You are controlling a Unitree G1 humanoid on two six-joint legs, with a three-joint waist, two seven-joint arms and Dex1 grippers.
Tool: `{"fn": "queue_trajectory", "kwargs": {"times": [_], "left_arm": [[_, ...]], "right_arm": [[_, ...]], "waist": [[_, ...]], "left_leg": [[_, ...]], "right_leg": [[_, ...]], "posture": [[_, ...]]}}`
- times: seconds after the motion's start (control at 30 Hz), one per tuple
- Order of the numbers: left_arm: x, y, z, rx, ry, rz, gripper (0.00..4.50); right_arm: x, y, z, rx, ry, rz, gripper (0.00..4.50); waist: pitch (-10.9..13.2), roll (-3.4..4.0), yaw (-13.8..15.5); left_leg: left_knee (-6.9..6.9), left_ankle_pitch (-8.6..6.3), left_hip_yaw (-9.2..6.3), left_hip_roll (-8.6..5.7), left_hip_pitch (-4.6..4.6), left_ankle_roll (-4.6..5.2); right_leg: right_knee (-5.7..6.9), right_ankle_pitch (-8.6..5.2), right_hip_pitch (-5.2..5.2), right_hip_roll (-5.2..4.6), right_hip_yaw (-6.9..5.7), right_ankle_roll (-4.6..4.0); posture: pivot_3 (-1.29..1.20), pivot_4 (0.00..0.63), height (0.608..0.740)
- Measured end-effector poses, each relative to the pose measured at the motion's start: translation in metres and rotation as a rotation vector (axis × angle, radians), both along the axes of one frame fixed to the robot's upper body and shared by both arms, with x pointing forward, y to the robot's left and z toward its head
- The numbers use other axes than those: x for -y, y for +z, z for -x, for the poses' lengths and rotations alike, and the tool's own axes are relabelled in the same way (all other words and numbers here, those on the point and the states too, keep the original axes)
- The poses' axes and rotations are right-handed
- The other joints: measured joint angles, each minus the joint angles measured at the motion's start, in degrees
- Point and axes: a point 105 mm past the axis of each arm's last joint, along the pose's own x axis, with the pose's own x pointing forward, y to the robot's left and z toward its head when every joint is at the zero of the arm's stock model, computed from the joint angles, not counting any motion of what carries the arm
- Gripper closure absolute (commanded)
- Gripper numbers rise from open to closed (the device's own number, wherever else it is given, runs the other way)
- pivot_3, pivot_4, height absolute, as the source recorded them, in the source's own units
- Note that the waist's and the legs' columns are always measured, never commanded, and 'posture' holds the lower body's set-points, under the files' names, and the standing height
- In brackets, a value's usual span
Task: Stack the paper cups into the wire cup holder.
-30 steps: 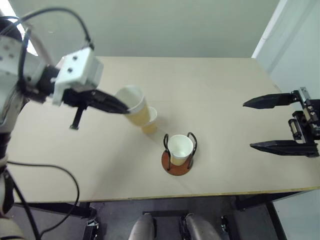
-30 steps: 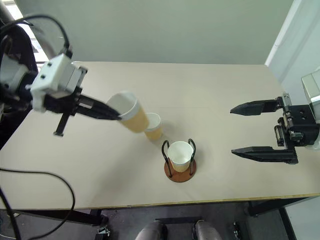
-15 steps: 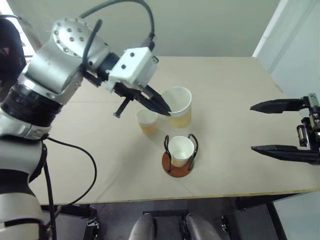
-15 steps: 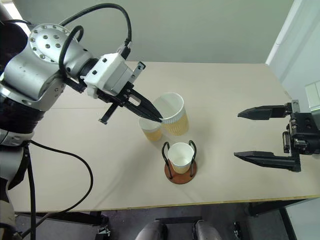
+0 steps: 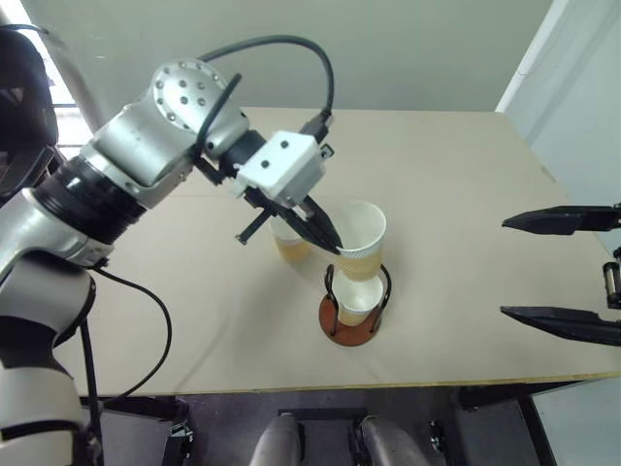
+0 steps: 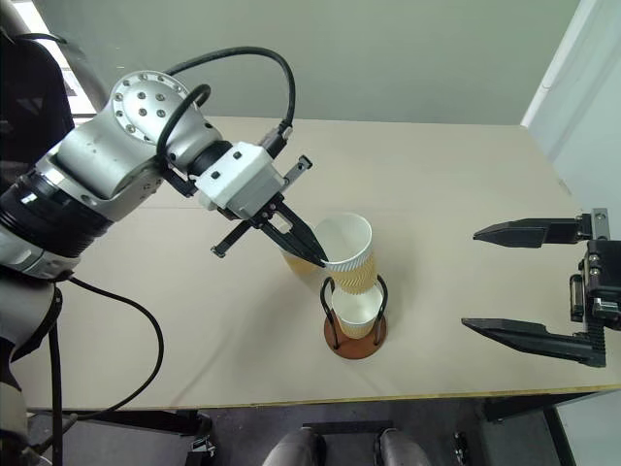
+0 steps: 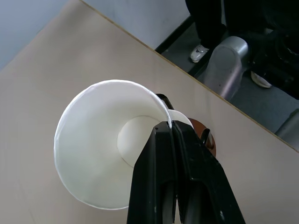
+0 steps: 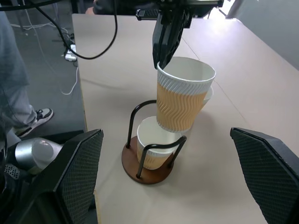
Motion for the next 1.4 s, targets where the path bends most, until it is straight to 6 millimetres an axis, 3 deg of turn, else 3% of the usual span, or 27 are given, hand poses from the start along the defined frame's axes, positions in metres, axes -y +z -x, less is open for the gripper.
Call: {"fn": "queue_trajectory", "kwargs": {"times": [0.43,1.0,1.13,1.4], "left_arm": [[0.01,-0.021,0.003,-0.035,-0.069,-0.052,4.44],[0.009,-0.028,-0.006,0.017,-0.065,-0.082,4.44],[0.009,-0.028,-0.007,0.022,-0.069,-0.084,3.54],[0.013,-0.031,-0.013,0.045,-0.064,-0.088,0.5]], "right_arm": [[0.0,0.001,0.008,-0.006,-0.038,0.008,0.0],[-0.002,0.0,0.009,0.01,-0.063,0.023,0.0],[-0.002,0.0,0.008,0.017,-0.072,0.022,0.0],[-0.002,0.001,0.008,0.025,-0.07,0.02,0.0]], "waist": [[0.0,0.02,0.11],[0.0,0.06,0.19],[0.0,0.06,0.19],[0.0,0.06,0.23]], "left_leg": [[0.41,-0.12,0.03,-0.01,-0.13,0.18],[0.59,-0.2,0.05,-0.04,-0.25,0.31],[0.59,-0.2,0.05,-0.04,-0.25,0.32],[0.61,-0.21,0.06,-0.04,-0.26,0.34]], "right_leg": [[0.0,0.11,0.03,0.01,0.0,0.19],[-0.04,0.23,0.03,-0.04,0.0,0.33],[-0.04,0.23,0.03,-0.04,0.0,0.34],[-0.04,0.25,0.02,-0.05,0.0,0.37]], "posture": [[0.0,0.15,0.74],[0.0,0.15,0.74],[0.0,0.15,0.74],[0.0,0.15,0.74]]}}
